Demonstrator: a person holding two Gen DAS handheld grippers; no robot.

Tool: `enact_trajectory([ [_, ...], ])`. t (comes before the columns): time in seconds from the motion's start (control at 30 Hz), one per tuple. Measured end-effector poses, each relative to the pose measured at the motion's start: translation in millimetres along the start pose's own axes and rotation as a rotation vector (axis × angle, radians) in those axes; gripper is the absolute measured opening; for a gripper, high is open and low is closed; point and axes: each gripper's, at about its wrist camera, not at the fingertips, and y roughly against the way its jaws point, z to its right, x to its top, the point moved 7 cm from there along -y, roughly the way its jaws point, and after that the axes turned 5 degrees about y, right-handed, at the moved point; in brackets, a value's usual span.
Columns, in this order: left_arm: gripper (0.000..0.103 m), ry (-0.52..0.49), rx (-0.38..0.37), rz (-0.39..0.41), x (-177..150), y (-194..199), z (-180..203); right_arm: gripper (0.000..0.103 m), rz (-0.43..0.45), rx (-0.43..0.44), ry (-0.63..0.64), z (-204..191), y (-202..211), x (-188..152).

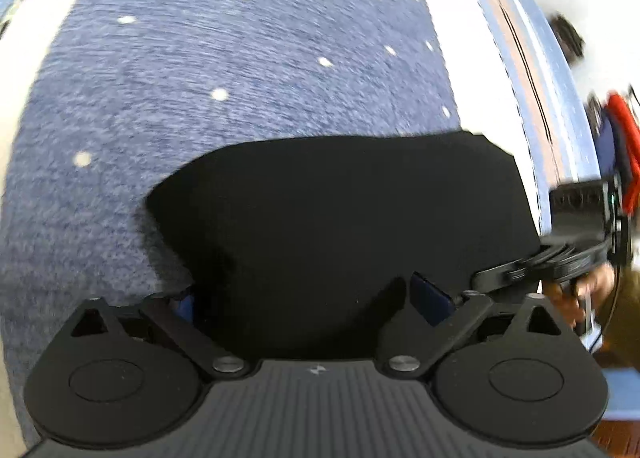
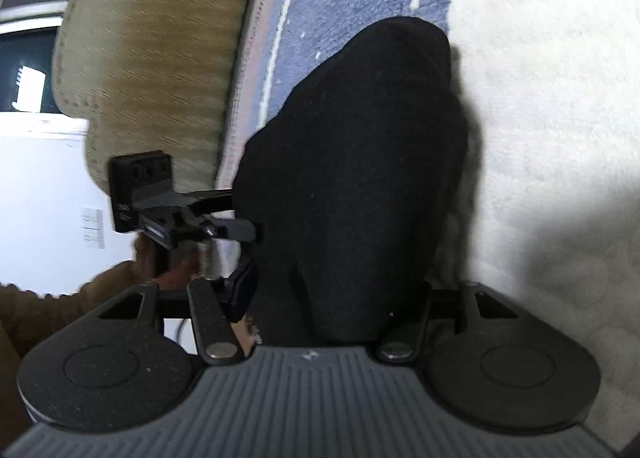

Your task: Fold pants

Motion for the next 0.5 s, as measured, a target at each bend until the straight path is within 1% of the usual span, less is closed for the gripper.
enact_trajectory([
  [0.03, 0.082, 0.013, 0.013, 0.014, 0, 2, -2, 0.03, -0.009, -0.043, -0.003, 0, -3, 0],
  [0.07, 0.068, 0.032, 0.022, 0.026, 0, 6, -7, 0.016, -0.017, -0.077, -0.03, 5, -6, 1],
  [0.1, 0.058, 0.059, 0.002, 0.032, 1, 9, -10, 0.014, -0.012, -0.086, -0.05, 8, -5, 0],
  [0.17, 0.05, 0.133, -0.063, 0.036, 2, 16, -20, 0.013, 0.008, -0.11, -0.041, 2, -5, -2],
  [0.2, 0.049, 0.144, -0.073, 0.034, 3, 17, -22, 0.012, 0.017, -0.122, -0.041, -2, -5, -4],
  [0.23, 0.048, 0.136, -0.068, 0.032, 3, 18, -21, 0.012, 0.032, -0.128, -0.051, -6, -4, -5],
  [0.33, 0.044, 0.071, -0.028, 0.043, 3, 20, -11, 0.012, 0.062, -0.13, -0.059, -17, -1, -7],
  [0.4, 0.042, 0.05, -0.023, 0.055, 4, 23, -6, 0.012, 0.067, -0.151, -0.048, -28, -4, -9],
  [0.5, 0.042, 0.064, -0.028, 0.064, 3, 27, -9, 0.012, 0.074, -0.168, -0.054, -40, -3, -10],
])
